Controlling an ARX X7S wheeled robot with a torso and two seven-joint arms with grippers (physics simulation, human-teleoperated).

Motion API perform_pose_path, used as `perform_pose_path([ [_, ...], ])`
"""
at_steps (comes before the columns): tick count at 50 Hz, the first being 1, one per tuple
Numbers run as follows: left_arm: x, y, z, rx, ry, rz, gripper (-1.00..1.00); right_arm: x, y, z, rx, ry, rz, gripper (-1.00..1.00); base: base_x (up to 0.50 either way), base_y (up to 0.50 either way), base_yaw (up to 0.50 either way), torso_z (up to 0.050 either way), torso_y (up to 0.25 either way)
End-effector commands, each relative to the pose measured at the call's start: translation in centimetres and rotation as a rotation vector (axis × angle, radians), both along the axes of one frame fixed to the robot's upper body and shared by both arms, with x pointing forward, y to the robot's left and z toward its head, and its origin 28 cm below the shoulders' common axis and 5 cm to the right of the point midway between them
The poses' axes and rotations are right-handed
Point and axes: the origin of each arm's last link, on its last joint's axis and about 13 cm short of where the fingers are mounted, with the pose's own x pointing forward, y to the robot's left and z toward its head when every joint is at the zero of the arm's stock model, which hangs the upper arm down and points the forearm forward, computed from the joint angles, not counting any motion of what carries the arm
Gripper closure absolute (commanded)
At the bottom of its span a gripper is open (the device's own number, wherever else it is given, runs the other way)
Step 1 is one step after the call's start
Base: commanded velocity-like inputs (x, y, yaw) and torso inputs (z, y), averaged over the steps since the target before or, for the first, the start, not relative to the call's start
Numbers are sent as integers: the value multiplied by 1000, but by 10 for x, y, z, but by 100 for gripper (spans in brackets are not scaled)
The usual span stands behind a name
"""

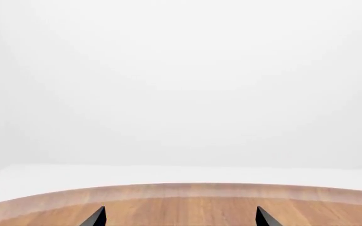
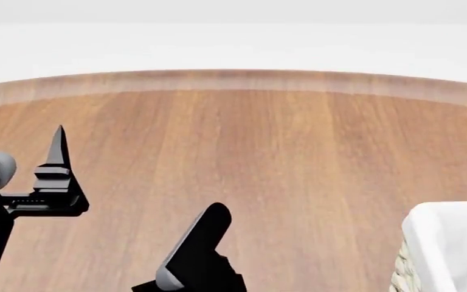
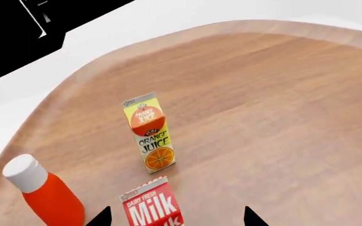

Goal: Pick the milk and place it in the basket.

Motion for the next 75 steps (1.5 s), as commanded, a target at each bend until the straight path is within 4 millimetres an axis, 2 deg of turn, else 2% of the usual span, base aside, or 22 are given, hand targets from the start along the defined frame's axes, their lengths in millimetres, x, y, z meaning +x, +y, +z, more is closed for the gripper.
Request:
perform_pose_path([
  [1,0,0,-1,-1,1,-3,-100,26,6,-14,21,34,16,-100,0,0,0,0,0],
  [17,1,-1,-2,-1,3,-7,-100,41,21,-33,39,100,78,-100,0,0,0,0,0],
  [31,1,-2,-3,2,7,-9,-100,31,36,-37,33,125,173,-100,0,0,0,0,0],
  [49,1,-1,-3,-2,8,-6,-100,38,39,-55,9,192,173,-100,0,0,0,0,0],
  [59,1,-2,-3,-5,7,-11,-100,34,47,-75,-22,270,260,-100,0,0,0,0,0],
  [67,1,-2,-4,-5,11,-12,-100,32,50,-78,-42,298,294,-100,0,0,0,0,0],
  [75,1,-1,-6,-6,16,-10,-100,39,46,-83,-44,303,254,-100,0,0,0,0,0],
])
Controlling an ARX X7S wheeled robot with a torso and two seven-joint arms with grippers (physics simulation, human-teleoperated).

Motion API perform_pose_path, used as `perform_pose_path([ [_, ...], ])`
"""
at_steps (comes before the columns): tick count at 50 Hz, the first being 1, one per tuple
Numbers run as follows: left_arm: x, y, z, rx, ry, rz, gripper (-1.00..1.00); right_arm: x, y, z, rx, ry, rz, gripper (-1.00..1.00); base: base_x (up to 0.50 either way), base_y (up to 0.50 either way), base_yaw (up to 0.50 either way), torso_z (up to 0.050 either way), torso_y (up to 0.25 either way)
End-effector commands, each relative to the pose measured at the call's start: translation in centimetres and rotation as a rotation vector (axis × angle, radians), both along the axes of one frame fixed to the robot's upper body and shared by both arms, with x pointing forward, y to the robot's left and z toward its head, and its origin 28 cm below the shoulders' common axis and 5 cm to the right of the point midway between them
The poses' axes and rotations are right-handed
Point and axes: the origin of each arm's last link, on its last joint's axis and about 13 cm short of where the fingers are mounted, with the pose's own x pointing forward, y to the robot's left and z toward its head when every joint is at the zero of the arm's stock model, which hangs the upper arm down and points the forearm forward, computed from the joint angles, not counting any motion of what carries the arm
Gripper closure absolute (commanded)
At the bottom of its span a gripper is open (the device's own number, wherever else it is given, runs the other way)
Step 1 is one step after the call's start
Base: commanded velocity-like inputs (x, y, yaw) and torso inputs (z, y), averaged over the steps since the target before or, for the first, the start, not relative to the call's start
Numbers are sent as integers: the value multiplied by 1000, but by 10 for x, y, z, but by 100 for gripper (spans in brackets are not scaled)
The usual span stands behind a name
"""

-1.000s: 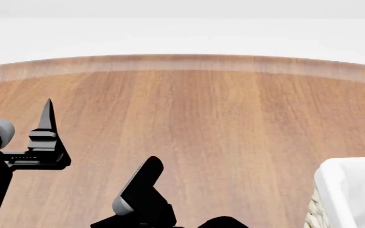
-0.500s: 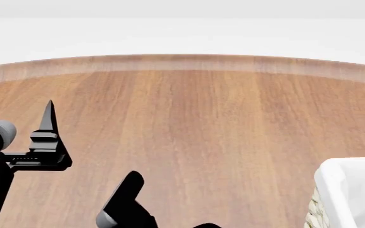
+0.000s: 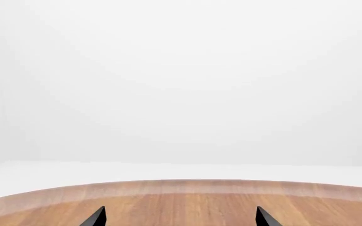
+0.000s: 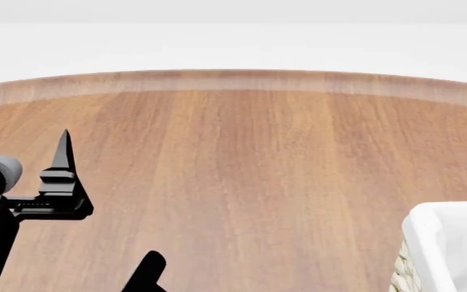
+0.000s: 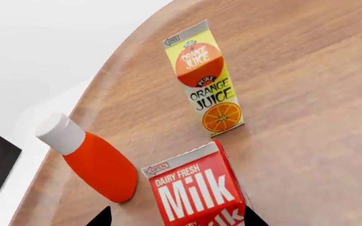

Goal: Pick the milk and place it in the basket.

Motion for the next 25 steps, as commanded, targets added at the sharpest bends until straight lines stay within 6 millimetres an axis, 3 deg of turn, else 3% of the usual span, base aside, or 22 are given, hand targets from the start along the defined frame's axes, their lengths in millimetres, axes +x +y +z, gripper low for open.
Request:
perform_pose_path([
  [1,0,0,-2,-1,5,1,-100,5,-1,-8,-19,20,-10,-100,0,0,0,0,0],
  [14,1,-1,-4,2,11,-2,-100,21,-8,-11,-49,-3,-89,-100,0,0,0,0,0],
  [25,1,-2,-5,2,14,-7,-100,23,-4,-10,-58,-7,-63,-100,0,0,0,0,0],
])
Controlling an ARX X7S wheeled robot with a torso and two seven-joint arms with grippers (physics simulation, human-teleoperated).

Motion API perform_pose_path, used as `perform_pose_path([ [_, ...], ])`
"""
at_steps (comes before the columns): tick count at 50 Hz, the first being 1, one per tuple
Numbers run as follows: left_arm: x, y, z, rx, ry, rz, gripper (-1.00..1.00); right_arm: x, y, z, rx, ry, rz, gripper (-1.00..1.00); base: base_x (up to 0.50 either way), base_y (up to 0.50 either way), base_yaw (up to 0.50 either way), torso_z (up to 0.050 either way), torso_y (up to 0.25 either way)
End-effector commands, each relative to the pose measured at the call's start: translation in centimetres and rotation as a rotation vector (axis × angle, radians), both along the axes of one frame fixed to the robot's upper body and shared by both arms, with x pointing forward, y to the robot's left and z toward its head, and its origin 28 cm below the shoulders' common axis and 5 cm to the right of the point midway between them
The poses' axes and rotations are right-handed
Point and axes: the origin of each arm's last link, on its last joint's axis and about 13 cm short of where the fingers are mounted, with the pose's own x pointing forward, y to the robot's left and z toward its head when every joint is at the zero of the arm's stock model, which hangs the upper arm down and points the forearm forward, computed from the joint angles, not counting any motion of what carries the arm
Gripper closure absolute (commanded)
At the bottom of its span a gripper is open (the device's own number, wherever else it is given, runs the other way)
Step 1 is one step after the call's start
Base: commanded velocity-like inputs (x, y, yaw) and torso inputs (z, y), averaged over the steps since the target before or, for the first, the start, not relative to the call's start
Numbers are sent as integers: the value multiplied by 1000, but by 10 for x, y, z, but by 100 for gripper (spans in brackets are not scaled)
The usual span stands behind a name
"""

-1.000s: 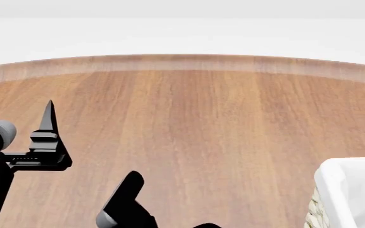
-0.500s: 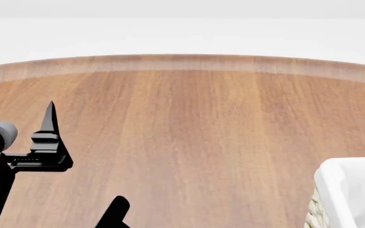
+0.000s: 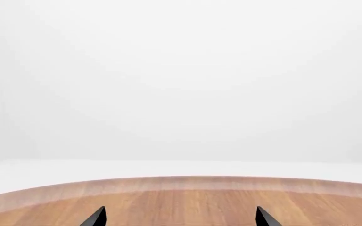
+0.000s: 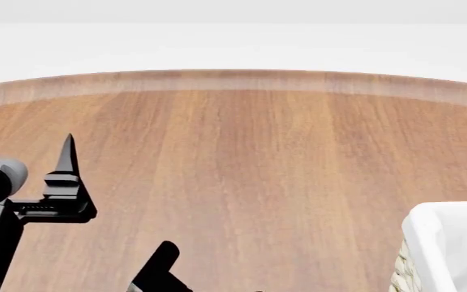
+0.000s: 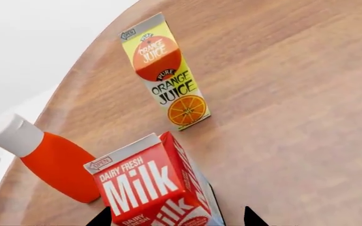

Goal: Pick the milk and place it in the basket.

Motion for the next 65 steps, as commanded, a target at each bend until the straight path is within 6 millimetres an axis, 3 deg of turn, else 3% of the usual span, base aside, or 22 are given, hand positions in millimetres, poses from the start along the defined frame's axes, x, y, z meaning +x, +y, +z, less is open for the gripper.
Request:
perform_pose_path([
  [1,0,-1,-1,0,3,-4,-100,5,2,-1,-14,-5,4,-100,0,0,0,0,0],
  [29,0,-2,-2,3,8,-5,-100,-5,15,9,-17,4,105,-100,0,0,0,0,0],
  [45,-3,-4,-1,4,3,-21,-100,22,24,0,-42,20,184,-100,0,0,0,0,0],
  [59,-7,-7,-3,7,-1,-42,-100,25,26,-6,-34,51,252,-100,0,0,0,0,0],
  [60,-7,-7,-3,7,-1,-43,-100,24,25,-10,-30,54,248,100,0,0,0,0,0],
  [65,-7,-7,-3,8,-1,-44,-100,25,26,-9,-23,40,244,100,0,0,0,0,0],
])
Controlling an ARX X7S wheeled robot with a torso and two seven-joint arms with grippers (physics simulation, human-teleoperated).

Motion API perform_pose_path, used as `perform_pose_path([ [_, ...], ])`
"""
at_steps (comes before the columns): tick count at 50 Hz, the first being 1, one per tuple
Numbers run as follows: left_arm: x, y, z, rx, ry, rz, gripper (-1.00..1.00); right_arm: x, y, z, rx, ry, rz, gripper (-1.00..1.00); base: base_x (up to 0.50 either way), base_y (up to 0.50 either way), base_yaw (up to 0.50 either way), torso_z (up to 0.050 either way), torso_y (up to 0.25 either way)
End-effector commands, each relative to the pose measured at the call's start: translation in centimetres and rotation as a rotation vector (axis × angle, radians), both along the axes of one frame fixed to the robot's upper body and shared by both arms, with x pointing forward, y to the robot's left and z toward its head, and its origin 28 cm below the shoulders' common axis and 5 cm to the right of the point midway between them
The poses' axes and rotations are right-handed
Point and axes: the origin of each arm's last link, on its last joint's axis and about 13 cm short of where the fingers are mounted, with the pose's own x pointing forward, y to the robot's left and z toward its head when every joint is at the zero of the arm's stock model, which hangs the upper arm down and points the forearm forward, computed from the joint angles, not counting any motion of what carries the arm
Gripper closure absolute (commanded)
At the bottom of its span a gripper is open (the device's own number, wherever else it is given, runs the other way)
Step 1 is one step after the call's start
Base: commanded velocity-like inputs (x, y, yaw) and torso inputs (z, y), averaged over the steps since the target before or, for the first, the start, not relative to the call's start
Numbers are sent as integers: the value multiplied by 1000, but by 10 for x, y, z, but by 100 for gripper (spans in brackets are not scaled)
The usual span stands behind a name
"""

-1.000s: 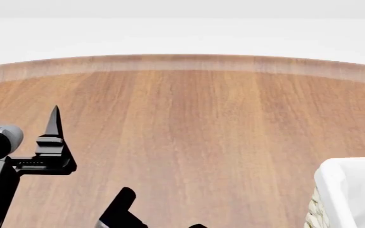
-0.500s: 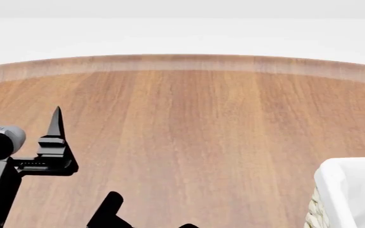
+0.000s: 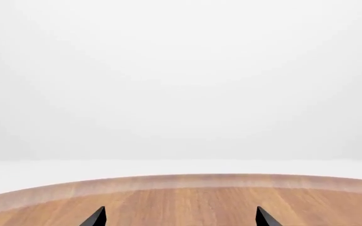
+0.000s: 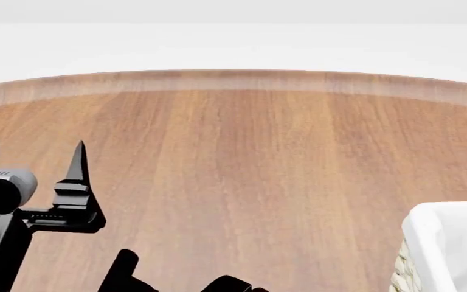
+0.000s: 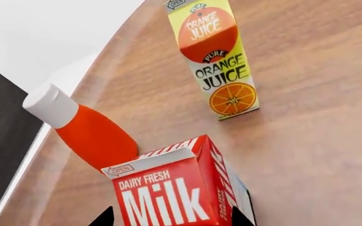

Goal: Pick the milk and place it in the basket.

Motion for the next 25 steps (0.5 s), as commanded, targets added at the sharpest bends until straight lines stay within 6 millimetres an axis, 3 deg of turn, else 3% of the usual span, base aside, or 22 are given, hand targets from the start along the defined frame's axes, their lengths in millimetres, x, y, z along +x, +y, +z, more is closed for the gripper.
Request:
perform_pose_path([
  [1,-2,-1,-1,2,-2,-8,-100,2,-2,-3,6,3,7,100,0,0,0,0,0],
  [11,-1,-1,-1,0,-2,-9,-100,3,-5,-6,0,-33,-75,100,0,0,0,0,0],
  [13,-1,0,0,1,-2,-7,-100,7,-7,-2,2,-84,-227,100,0,0,0,0,0],
  [15,1,1,1,0,-2,-3,-100,19,-12,10,-8,-197,-444,100,0,0,0,0,0],
  [18,2,2,1,-3,-1,5,-100,29,-17,28,12,-257,-582,100,4,0,-2,0,0],
  [25,4,4,1,-11,3,16,-100,7,-37,61,21,-311,-726,100,0,0,-1,0,0],
])
